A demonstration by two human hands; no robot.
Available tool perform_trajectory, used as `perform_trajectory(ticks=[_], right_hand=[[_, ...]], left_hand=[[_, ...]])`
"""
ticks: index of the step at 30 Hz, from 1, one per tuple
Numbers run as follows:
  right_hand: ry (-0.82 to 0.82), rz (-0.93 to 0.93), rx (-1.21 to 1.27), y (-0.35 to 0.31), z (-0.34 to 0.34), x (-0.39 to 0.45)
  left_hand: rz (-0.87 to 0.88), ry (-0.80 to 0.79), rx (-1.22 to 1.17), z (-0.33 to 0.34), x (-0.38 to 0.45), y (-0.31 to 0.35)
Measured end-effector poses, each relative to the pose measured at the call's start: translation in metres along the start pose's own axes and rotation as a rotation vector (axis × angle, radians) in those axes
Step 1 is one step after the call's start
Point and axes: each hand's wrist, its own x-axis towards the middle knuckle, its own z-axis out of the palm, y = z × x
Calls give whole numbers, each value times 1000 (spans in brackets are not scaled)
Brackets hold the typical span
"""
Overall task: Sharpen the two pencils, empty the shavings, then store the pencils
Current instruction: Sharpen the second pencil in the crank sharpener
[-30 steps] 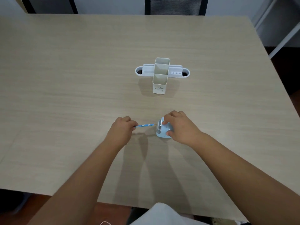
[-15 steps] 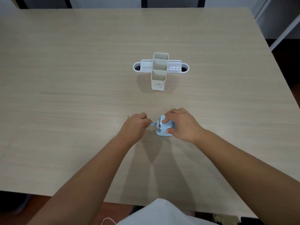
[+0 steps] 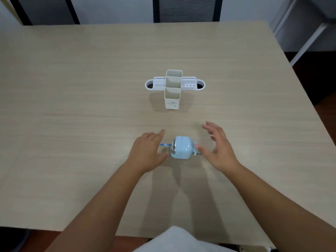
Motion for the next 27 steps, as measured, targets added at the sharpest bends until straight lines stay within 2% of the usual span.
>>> perform_trajectory(ticks=[1, 3, 5, 7, 11, 17, 21, 24, 25, 27], right_hand=[[-11, 68, -30, 8, -6, -2], [-137, 175, -147, 23, -8, -4], [-286, 154, -303, 34, 1, -3], [-340, 117, -412, 38, 14, -2], [-255, 61, -429, 42, 23, -4], [-395, -53, -441, 25, 5, -18], [-224, -216, -381, 4, -18, -9], [-95, -112, -386, 10, -15, 34], [-125, -57, -420, 15, -8, 44], [-297, -50, -499, 33, 8, 36]], left_hand=[[24, -6, -20, 1, 2, 8], [98, -52, 0, 9, 13, 30], [128, -92, 74, 24, 28, 50], [99, -96, 80, 35, 42, 59], [36, -79, 1, 45, 50, 59], [45, -57, 0, 45, 51, 60], [98, -44, 35, 44, 49, 61], [109, -18, 15, 46, 51, 59], [103, -11, 15, 47, 52, 58], [85, -1, 16, 50, 51, 58]])
